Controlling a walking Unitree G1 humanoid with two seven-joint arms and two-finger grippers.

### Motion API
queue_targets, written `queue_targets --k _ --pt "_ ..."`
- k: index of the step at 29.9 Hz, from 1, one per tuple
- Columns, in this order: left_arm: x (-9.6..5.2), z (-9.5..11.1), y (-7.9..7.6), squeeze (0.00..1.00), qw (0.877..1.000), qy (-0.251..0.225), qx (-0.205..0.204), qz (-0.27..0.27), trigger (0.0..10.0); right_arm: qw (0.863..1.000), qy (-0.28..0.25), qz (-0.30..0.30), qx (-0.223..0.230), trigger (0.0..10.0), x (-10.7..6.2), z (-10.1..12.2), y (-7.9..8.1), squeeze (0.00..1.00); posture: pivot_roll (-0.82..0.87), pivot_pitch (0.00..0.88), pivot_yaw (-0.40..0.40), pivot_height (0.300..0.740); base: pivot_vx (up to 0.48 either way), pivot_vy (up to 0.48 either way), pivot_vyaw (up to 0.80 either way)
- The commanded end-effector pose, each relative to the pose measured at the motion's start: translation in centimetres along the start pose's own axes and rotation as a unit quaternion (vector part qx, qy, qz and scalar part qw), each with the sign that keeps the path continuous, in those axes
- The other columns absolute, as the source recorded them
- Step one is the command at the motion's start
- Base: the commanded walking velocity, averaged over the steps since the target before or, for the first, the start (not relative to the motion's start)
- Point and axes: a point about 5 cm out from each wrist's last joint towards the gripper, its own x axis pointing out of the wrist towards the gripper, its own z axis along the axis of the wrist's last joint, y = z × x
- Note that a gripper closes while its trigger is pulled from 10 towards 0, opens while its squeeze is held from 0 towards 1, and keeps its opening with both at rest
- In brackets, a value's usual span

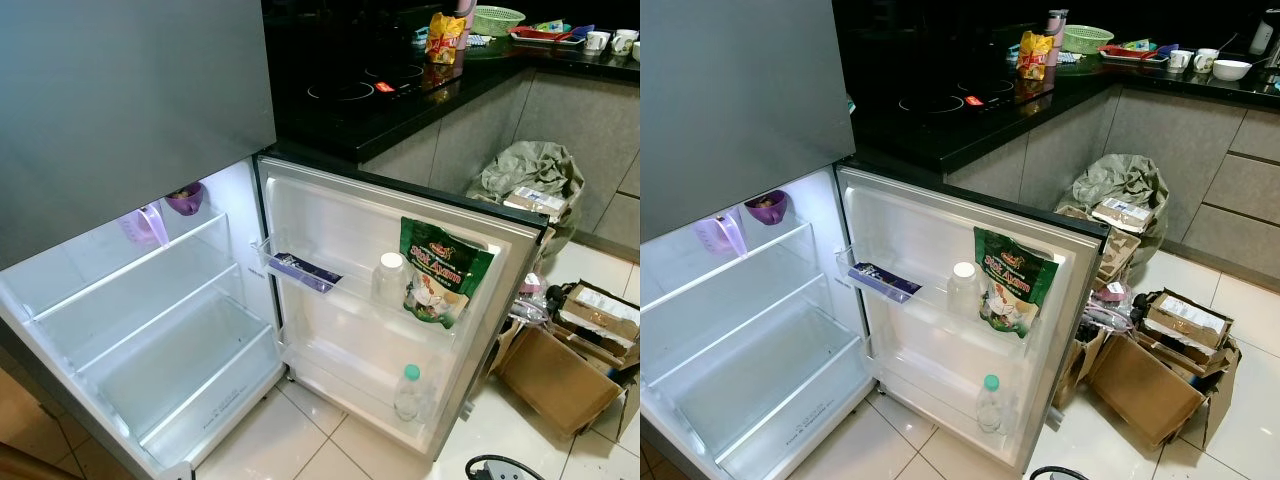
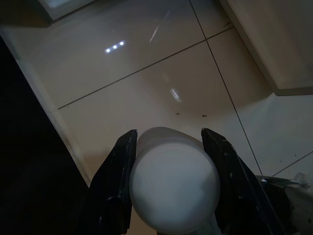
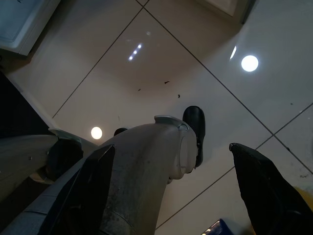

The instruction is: Restocking fridge

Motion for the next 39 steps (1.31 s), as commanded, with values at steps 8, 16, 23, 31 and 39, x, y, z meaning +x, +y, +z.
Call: queue_targets --k 8,16,23,31,39 --pt "-0.01 -0.51 -0.27 0.0 1.0 0.009 -0.005 -0.004 10.0 1.0 0.004 -0.001 0.004 10.0 -0.06 -0.09 -0.13 0.0 -0.07 0.0 0.007 0.74 0.0 0.0 0.0" --pt "-0.03 -0.8 -0.41 0.0 1.0 0.013 -0.003 -0.006 10.0 1.0 0.008 -0.001 0.006 10.0 -0.13 -0.45 -0.16 0.0 -0.06 0.0 0.004 0.74 0.0 0.0 0.0" --pt "-0.04 -0.86 -0.42 0.0 1.0 0.014 -0.003 -0.006 10.0 1.0 0.009 -0.001 0.007 10.0 -0.15 -0.51 -0.17 0.0 -0.06 0.0 0.004 0.74 0.0 0.0 0.0" --pt "-0.09 -1.12 -0.42 0.0 1.0 0.017 -0.005 -0.006 10.0 1.0 0.01 0.0 0.006 10.0 -0.16 -0.49 -0.2 0.0 -0.06 0.0 -0.001 0.74 0.0 0.0 0.0" --pt "-0.07 -1.24 -0.59 0.0 1.0 0.019 -0.005 -0.007 10.0 1.0 0.01 0.001 0.008 10.0 -0.13 -0.53 -0.11 0.0 -0.06 0.0 -0.001 0.74 0.0 0.0 0.0"
